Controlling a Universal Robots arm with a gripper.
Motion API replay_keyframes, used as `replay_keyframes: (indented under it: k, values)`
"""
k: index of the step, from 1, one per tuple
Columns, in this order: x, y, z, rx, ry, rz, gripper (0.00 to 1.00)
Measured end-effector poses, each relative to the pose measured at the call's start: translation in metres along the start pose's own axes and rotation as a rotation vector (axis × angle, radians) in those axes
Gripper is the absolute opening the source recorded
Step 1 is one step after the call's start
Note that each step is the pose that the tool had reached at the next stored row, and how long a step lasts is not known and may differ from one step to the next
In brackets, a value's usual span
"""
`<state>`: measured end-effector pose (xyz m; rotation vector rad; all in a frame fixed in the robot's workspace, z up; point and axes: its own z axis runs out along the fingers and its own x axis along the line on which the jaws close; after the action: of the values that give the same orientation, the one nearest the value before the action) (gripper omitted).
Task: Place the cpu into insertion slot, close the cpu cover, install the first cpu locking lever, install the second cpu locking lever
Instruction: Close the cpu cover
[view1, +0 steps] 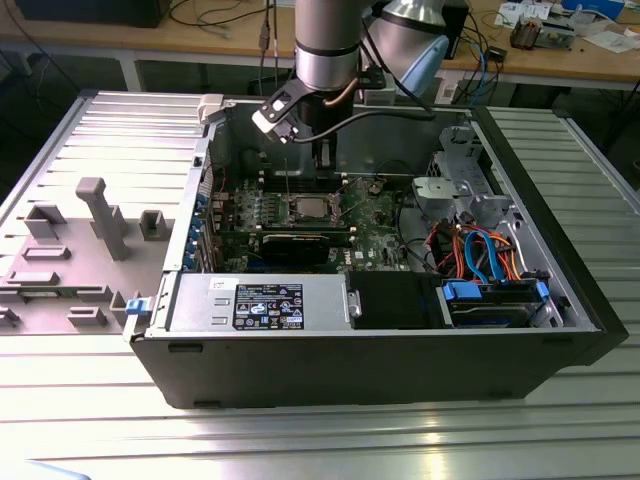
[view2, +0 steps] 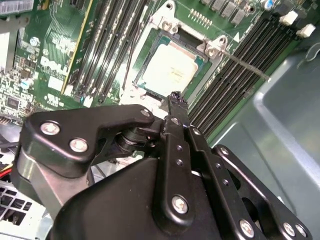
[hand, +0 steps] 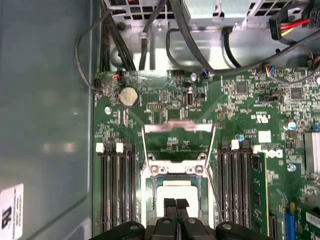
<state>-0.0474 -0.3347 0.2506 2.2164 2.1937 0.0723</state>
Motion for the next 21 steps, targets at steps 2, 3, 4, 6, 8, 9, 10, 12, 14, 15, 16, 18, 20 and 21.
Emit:
replay_keyframes:
  k: [2,3,4,6,8,9,10,12,14,15,16,18,20,21]
  values:
    - [0.0001,0.0019,-0.0008,0.0007,-0.0003,0.0,0.11]
    - [0.0001,0.002,-0.0026,0.0011,-0.0003,0.0,0.11]
    - [0.0001,0.0022,-0.0057,0.002,-0.0003,0.0,0.11]
    - [0.0002,0.0026,-0.0122,0.0034,-0.0003,0.0,0.11]
    - [0.0004,0.003,-0.0189,0.0045,-0.0004,0.0,0.11]
    - [0.0004,0.0031,-0.0211,0.005,-0.0004,0.0,0.11]
    - [0.0004,0.0032,-0.0238,0.0053,-0.0003,0.0,0.11]
    - [0.0006,0.0036,-0.03,0.0062,-0.0004,0.0,0.11]
    - [0.0006,0.0036,-0.0311,0.0063,-0.0003,0.0,0.11]
    - [0.0006,0.0036,-0.0311,0.0063,-0.0003,0.0,0.11]
    - [0.0006,0.0038,-0.0312,0.0063,-0.0005,0.0,0.11]
    - [0.0005,0.0054,-0.0312,0.009,-0.0006,0.0,0.11]
    - [0.0006,0.0066,-0.0311,0.0093,-0.0007,0.0,0.11]
    - [0.0006,0.0069,-0.0311,0.0094,-0.0006,0.0,0.11]
